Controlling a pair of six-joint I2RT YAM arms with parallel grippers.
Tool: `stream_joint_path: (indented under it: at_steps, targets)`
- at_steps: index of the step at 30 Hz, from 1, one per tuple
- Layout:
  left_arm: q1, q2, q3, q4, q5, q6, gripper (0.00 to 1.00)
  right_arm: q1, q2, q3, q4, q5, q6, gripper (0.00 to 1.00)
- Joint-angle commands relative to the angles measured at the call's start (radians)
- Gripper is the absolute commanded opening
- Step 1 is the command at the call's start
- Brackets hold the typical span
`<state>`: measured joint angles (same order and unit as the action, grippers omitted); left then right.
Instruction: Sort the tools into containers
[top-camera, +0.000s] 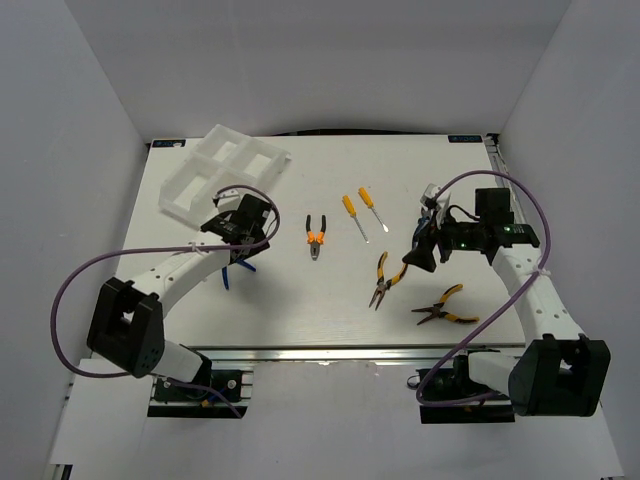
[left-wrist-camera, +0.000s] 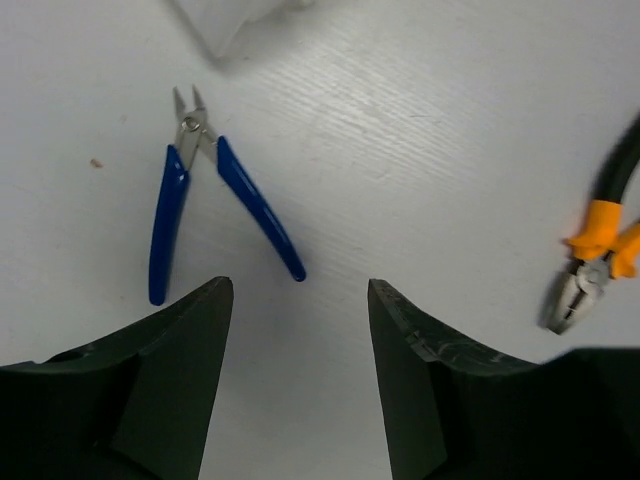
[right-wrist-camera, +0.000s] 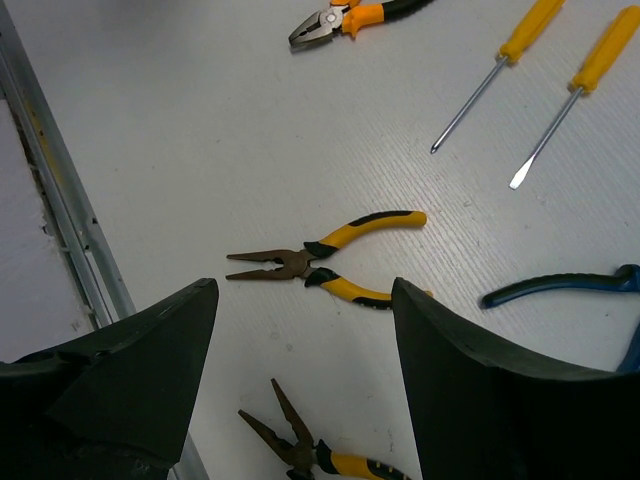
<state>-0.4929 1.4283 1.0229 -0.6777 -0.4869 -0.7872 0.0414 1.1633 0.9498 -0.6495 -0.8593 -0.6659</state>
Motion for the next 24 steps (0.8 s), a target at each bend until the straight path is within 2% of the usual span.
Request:
stream_joint_path:
  at_steps: [1, 10, 24]
  targets:
    - [0.007, -0.012, -0.051, 0.011, -0.104, -0.126, 0.68, 0.005, 0.017, -0.013, 0.049, -0.019, -0.014, 0.77]
    - [0.075, 0.111, -0.059, 0.155, -0.089, -0.158, 0.64, 0.006, 0.051, -0.02, 0.093, -0.04, 0.015, 0.78]
    - [0.097, 0.228, -0.075, 0.165, -0.052, -0.222, 0.55, 0.006, 0.073, 0.004, 0.08, -0.027, 0.02, 0.78]
